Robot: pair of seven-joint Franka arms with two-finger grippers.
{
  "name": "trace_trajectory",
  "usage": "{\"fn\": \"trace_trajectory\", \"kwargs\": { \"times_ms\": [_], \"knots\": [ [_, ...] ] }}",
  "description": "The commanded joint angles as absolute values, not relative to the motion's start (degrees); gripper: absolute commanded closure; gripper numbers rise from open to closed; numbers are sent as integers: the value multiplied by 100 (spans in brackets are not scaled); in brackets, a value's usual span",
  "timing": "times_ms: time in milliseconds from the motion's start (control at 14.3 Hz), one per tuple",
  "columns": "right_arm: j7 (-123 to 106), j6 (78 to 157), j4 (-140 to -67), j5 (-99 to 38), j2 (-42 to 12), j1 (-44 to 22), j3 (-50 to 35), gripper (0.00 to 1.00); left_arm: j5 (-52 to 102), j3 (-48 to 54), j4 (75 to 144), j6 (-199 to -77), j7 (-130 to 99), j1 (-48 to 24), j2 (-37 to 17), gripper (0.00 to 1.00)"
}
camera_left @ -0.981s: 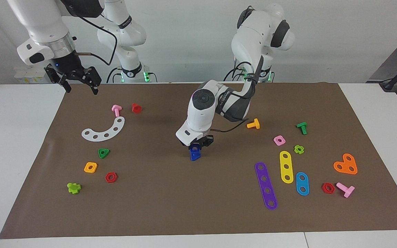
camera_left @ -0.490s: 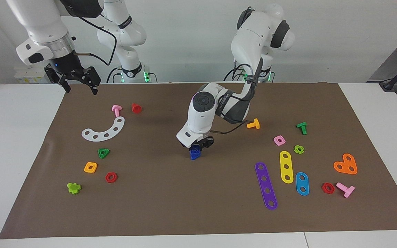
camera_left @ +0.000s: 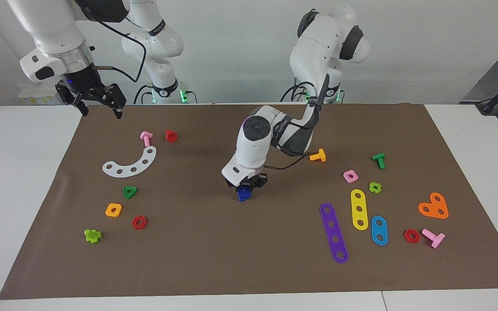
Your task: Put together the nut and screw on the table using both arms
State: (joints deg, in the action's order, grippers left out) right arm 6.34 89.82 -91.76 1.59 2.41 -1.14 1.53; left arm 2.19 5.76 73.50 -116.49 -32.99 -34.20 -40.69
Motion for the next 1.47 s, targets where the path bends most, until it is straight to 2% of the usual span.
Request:
{"fn": "trace_trajectory", "kwargs": {
  "times_ms": [0, 280, 700, 840, 981, 1191, 1401],
  "knots": [
    [650, 8912, -9202, 53, 272, -44, 141, 0, 97, 536, 7585, -11918, -3384, -3437, -4034, 79],
    [650, 8895, -9202, 53, 272, -53, 141, 0, 62, 536, 7857, -12190, -3384, -3437, -3990, 65],
    [650, 8868, -9202, 53, 281, -53, 141, 0, 70, 536, 7831, -12173, -3366, -3437, -3973, 44],
    [642, 8877, -9202, 53, 281, -53, 141, 0, 79, 536, 7805, -12129, -3366, -3437, -3973, 42],
    [642, 8877, -9202, 53, 281, -53, 141, 0, 79, 536, 7796, -12103, -3366, -3437, -3973, 33],
    [642, 8886, -9211, 53, 281, -53, 141, 0, 70, 527, 7621, -11805, -3357, -3428, -3981, 26],
    [642, 8886, -9211, 53, 281, -53, 141, 0, 70, 527, 7139, -11436, -3357, -3296, -4069, 26]
  ]
}}
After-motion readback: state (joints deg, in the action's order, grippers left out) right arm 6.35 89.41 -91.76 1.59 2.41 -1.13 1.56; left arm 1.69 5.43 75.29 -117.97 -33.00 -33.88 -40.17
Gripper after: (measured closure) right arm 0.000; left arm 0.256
